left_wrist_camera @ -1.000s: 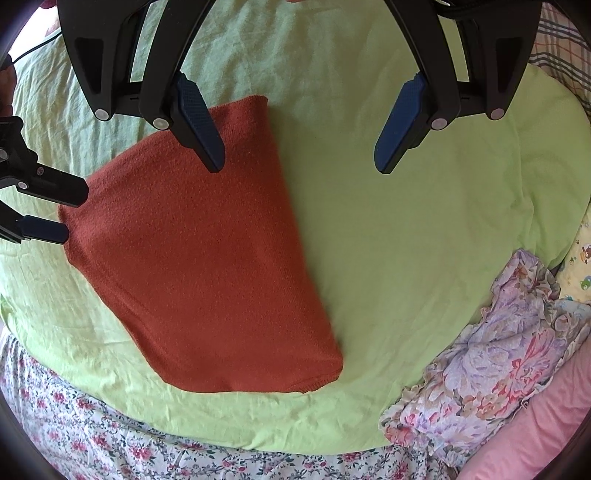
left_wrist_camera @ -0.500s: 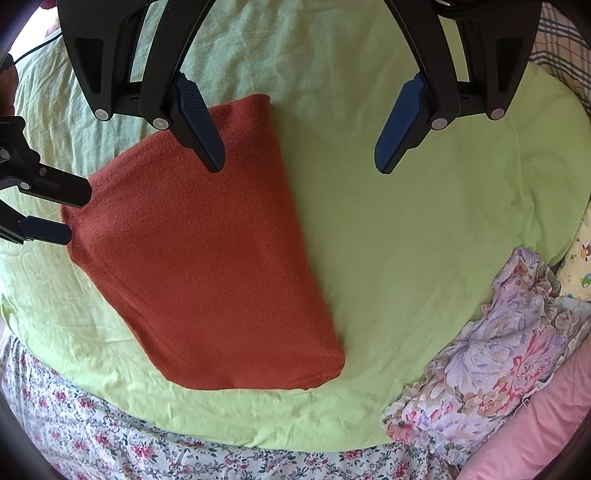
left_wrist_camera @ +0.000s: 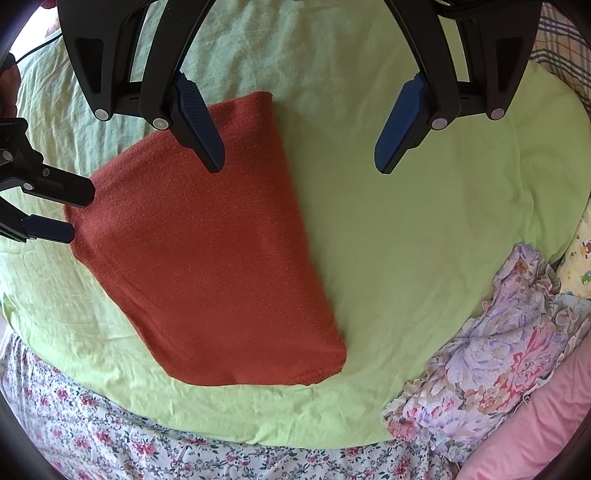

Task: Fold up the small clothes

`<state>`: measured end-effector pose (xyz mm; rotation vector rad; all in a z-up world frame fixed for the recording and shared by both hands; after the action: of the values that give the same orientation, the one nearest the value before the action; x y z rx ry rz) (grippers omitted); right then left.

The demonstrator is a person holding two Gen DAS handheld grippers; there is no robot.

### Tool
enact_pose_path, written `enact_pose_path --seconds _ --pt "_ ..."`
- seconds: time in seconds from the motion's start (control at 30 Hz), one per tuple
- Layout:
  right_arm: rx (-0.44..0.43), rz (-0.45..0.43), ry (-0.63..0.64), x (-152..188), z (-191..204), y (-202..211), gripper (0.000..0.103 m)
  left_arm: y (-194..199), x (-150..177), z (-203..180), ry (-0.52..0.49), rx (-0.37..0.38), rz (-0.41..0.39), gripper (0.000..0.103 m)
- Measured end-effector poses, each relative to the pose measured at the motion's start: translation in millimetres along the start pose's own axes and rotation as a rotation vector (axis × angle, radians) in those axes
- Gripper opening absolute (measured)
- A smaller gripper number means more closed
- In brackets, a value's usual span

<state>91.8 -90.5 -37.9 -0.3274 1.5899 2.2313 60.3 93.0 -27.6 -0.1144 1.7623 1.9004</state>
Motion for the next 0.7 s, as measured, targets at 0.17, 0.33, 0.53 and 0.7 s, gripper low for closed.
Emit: enact_pose_path --seconds 0.17,0.33,0.53,0.7 --pt "-0.002 -0.003 0.0 -1.8 -0.5 0.3 0.085 0.1 0.1 -0.9 -0.002 -0.003 0.0 0.084" --pt "-0.002 -0.002 0.002 -0.6 -1.0 0.6 0.085 -0.3 -0.5 -1.2 -0.001 -0.003 0.003 0.084" --pt "-0.002 -0.003 -0.001 0.2 -1.7 0.8 0.085 -0.3 -1.0 -0.7 -0.004 -0.005 0.003 0.084" --pt "-0.005 -0.002 0.0 -2.7 -3.2 1.0 0.085 -0.3 -1.3 -0.3 -0.006 -0.004 0.004 0.084"
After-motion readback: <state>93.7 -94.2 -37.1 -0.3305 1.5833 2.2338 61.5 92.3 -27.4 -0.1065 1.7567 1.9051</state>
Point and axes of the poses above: each gripper's, at about its wrist camera, not at the fingertips, and y roughly against the way its jaws point, z to its left, x to its underside, the point moved 1 cm from there along -y, roughly the way its jaws point, and after that the axes turned 11 degrees about -y, right-handed, at the moved point
